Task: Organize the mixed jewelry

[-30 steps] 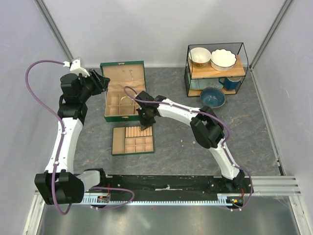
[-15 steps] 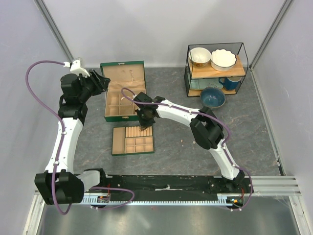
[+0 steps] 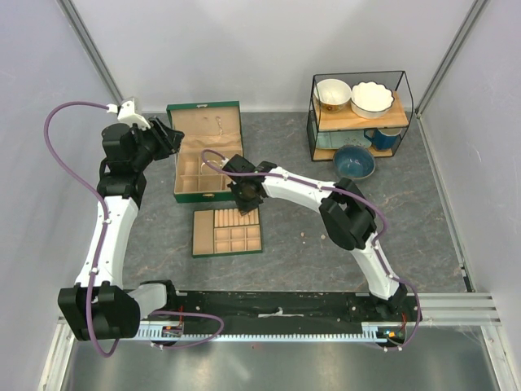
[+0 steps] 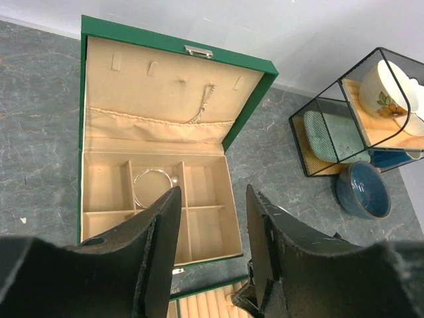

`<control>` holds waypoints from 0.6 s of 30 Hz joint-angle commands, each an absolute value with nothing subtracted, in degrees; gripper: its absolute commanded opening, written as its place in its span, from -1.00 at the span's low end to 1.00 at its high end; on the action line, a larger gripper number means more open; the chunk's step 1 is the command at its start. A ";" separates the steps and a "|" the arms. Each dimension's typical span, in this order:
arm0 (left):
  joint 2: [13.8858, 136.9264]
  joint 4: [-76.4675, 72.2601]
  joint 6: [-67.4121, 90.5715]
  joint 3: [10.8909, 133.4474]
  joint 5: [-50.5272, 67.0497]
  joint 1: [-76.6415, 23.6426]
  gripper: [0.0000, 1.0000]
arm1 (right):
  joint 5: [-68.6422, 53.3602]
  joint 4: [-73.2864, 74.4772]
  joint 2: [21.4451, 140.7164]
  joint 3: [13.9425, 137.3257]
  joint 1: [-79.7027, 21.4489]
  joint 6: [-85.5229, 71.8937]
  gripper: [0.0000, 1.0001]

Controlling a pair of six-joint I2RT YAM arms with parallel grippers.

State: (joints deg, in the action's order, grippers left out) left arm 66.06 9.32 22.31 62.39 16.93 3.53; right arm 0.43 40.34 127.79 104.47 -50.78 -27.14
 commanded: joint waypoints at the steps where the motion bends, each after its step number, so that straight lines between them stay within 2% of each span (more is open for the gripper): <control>1: 65.48 7.12 23.64 62.14 18.02 3.78 0.02 | 4.57 42.28 124.81 102.49 -50.19 -24.26 -1.00; 7: 65.57 6.86 23.38 61.88 17.84 3.69 0.02 | 5.45 42.63 123.14 98.53 -48.69 -22.94 -1.00; 18: 65.65 6.59 23.64 61.52 18.19 3.78 0.03 | 3.87 42.54 122.43 100.46 -48.25 -23.64 -1.00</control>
State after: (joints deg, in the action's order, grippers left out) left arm 66.06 9.13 22.41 61.67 17.06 3.53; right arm 2.42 40.95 124.55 99.48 -48.53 -24.16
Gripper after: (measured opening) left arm 0.513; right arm 0.094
